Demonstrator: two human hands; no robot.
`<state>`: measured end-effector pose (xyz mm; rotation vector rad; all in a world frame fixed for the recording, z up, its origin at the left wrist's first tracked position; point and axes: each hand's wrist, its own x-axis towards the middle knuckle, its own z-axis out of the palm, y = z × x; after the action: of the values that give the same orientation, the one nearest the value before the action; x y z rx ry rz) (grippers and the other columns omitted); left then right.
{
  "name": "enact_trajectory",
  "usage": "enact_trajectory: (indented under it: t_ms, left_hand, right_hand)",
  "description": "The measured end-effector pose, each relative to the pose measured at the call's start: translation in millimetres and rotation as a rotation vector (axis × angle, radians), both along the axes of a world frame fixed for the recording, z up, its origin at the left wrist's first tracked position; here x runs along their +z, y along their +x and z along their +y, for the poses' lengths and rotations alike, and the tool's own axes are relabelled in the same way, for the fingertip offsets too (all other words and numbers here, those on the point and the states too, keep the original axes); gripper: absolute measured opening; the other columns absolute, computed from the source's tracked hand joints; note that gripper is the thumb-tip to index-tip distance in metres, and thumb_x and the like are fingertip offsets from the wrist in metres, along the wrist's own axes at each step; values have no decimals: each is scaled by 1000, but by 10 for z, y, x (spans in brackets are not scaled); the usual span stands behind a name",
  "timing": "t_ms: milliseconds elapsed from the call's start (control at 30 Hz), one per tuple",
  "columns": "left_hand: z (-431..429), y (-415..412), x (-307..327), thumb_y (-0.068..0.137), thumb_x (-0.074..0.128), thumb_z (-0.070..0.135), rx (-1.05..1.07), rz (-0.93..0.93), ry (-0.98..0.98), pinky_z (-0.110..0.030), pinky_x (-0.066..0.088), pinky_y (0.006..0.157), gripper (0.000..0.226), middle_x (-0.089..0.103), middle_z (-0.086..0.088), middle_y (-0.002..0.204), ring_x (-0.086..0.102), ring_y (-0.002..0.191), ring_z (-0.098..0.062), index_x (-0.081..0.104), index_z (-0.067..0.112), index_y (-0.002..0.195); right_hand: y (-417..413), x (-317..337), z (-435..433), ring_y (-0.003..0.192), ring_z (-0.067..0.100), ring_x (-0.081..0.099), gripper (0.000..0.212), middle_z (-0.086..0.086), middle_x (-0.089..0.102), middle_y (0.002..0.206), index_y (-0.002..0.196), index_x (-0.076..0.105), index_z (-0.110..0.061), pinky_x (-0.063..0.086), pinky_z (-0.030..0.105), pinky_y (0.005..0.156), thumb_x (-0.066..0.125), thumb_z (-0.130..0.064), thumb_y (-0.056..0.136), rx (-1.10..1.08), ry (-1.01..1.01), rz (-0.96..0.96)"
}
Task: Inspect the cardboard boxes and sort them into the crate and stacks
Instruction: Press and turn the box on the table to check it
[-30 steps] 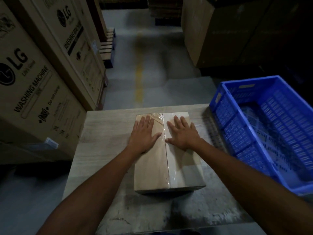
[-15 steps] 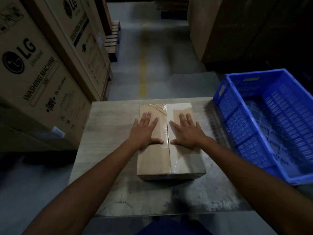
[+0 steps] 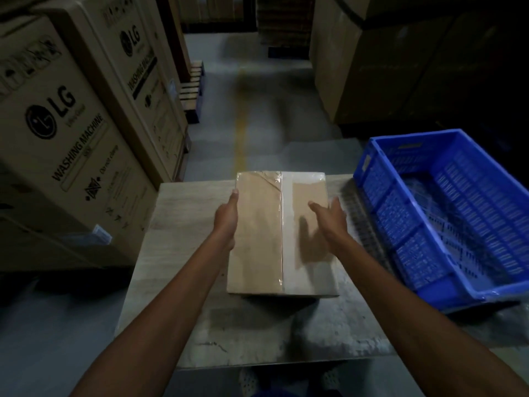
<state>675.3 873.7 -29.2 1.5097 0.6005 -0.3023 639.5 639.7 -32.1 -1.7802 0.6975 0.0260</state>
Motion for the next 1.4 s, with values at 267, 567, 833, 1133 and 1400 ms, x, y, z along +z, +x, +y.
enact_trajectory:
  t_ms: [267,567,833,1133,1400]
  left_hand:
    - [144,-222,638,97,36,68,125,-167,-105,-41,57,80,61,73,-11,97,68,86,-26,67,16,101]
    - [345,-752,364,101,26,64,-7,-180,-134,-43,50,93,57,67,2,121,59,111,-19,63,33,131]
    - [356,-760,720,98,44,46,33,-776,570,-22,51,87,33,58,-6,116,58,107,-20,58,19,111]
    - [84,-715,593,100,16,59,-769,-904,1352,-46,35,115,69,37,-7,158,34,146,-27,41,20,151]
    - [135,-674,692,96,22,63,-826,-890,1251,-45,34,114,71,43,-6,155,40,143,-27,51,21,144]
  right_hand:
    - [47,117,-67,101,21,69,91,-3,73,108,114,64,-33,54,55,91,20,-101,73,-117,60,-182]
    - [-725,217,259,125,23,56,97,1,60,137,138,54,-31,42,53,110,19,-96,76,-202,149,-187]
    - [-696,601,204,101,15,63,27,-3,65,107,103,61,-26,56,48,89,51,-50,98,-95,-209,-439]
    - [-647,569,585,137,28,51,59,10,59,144,133,66,-14,36,46,115,30,-50,102,534,-1035,-528]
    - [-639,690,534,127,28,59,49,6,65,135,126,70,-19,44,45,103,38,-46,100,578,-1068,-504]
